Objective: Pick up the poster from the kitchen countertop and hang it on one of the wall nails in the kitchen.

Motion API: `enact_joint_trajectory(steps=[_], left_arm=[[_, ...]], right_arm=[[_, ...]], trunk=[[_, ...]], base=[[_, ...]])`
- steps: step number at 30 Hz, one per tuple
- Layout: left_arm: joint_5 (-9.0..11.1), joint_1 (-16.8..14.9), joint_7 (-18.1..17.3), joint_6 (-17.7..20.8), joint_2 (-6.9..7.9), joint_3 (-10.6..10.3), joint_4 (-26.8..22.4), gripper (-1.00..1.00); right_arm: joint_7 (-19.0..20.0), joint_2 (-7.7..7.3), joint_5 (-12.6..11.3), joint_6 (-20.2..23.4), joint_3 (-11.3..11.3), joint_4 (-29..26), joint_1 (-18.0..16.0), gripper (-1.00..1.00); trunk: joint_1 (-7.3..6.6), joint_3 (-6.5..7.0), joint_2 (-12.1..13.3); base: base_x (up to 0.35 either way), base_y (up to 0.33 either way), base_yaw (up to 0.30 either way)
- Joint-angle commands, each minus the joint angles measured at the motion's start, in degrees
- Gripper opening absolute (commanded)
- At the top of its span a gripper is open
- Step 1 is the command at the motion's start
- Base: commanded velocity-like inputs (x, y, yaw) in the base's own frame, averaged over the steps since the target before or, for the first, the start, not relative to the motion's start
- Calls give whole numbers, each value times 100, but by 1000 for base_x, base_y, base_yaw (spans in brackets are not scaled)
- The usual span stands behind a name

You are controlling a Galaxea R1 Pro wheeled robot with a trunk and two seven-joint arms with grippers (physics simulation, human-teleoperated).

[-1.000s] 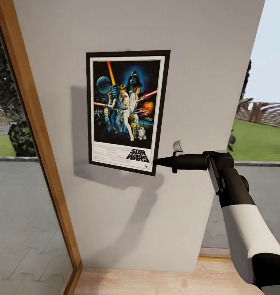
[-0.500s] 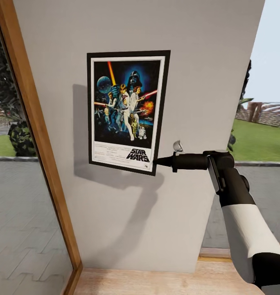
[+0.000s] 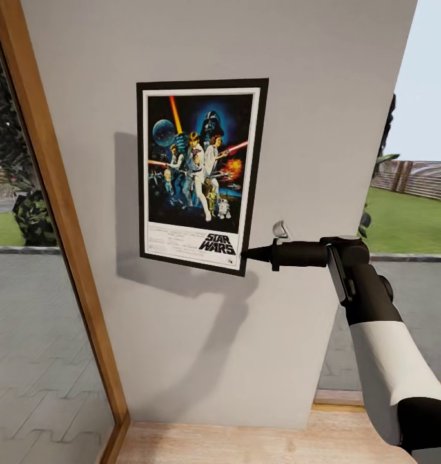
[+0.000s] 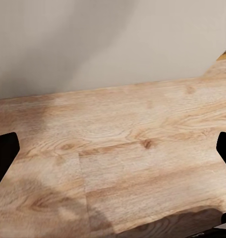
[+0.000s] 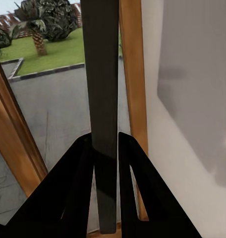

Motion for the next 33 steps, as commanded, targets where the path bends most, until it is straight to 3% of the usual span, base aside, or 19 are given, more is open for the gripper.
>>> enact_joint_trajectory(steps=[1, 8, 15, 33], left_arm=[[-7, 2, -34, -6, -3, 20, -4, 100], [-7, 2, -35, -6, -1, 20, -4, 100], [-7, 2, -35, -6, -3, 20, -4, 100], [-7, 2, -34, -6, -3, 20, -4, 100]], right_arm=[[54, 3, 43, 64, -6, -4, -3, -100], [87, 9, 43, 62, 0, -14, -3, -100], [434, 5, 48, 54, 1, -22, -3, -100], [461, 1, 88, 47, 5, -22, -3, -100]], trunk=[[2, -1, -3], [2, -1, -3], [2, -1, -3], [2, -1, -3]], base=[[0, 0, 0], [0, 0, 0], [0, 0, 0], [0, 0, 0]])
